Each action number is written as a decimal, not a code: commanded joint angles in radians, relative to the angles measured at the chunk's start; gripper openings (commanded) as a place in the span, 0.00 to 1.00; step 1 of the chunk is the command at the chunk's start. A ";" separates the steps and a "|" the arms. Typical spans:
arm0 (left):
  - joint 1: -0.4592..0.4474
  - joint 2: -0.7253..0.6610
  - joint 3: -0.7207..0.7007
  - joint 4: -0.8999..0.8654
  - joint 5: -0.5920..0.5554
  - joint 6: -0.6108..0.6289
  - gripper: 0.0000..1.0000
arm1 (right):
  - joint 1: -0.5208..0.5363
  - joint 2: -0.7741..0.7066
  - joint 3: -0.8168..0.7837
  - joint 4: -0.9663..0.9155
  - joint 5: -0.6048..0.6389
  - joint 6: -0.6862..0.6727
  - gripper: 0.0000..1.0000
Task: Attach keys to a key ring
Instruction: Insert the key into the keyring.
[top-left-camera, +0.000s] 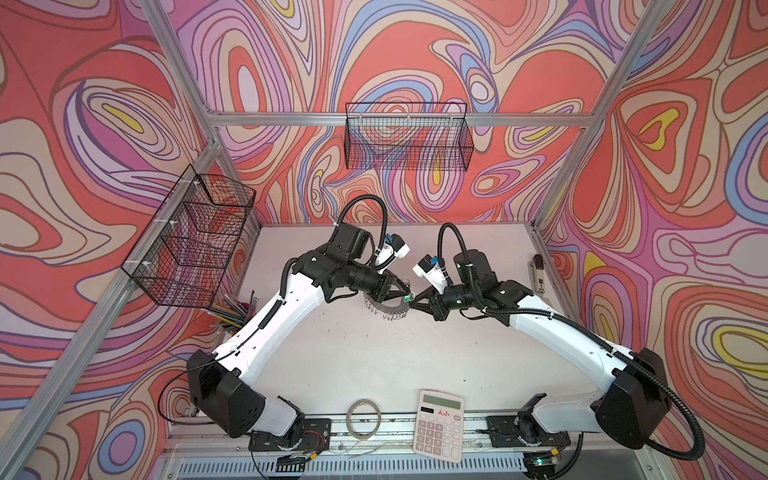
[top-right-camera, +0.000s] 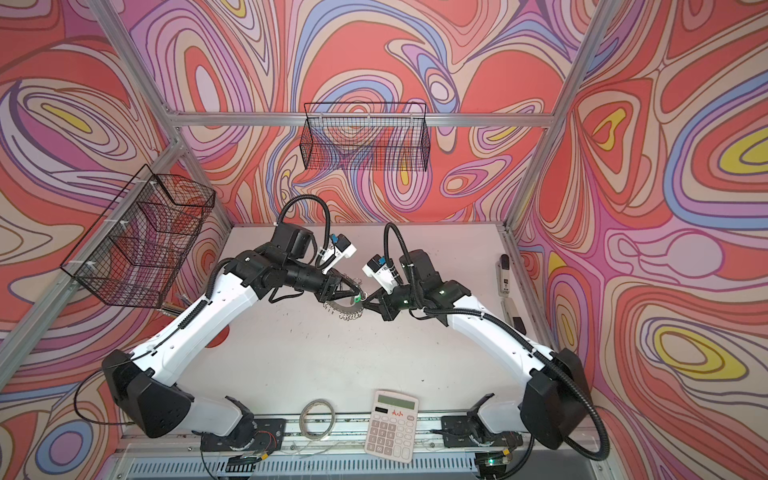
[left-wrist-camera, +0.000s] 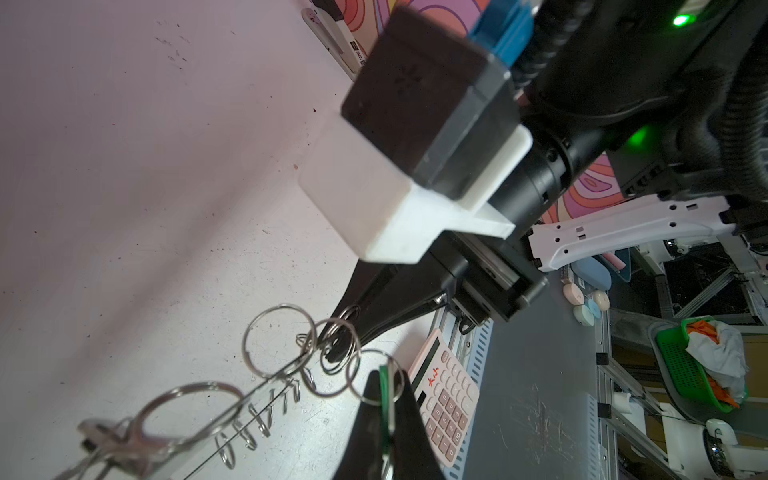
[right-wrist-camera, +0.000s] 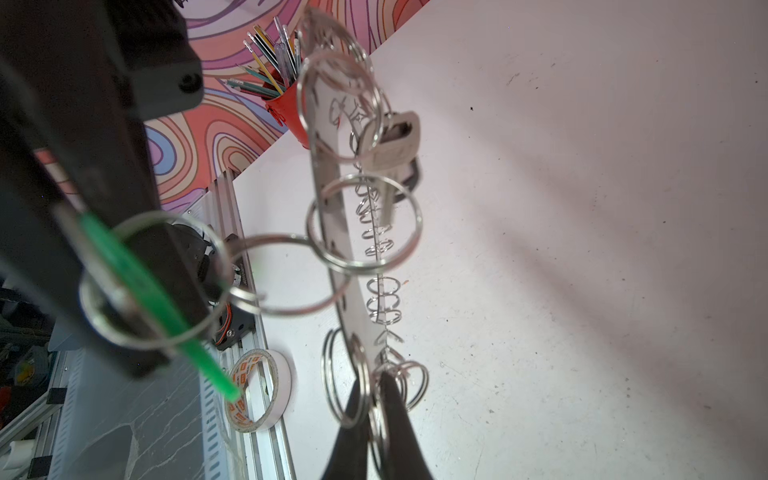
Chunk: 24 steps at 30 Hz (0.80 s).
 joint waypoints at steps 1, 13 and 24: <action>0.012 0.003 0.021 -0.005 0.031 -0.001 0.00 | 0.004 -0.039 0.022 0.020 0.002 -0.015 0.00; 0.027 0.013 0.031 -0.012 0.058 0.013 0.00 | 0.005 -0.080 0.039 -0.040 0.123 -0.070 0.64; 0.028 0.010 0.035 0.000 0.074 0.001 0.00 | 0.005 -0.047 0.029 -0.031 0.074 -0.060 0.44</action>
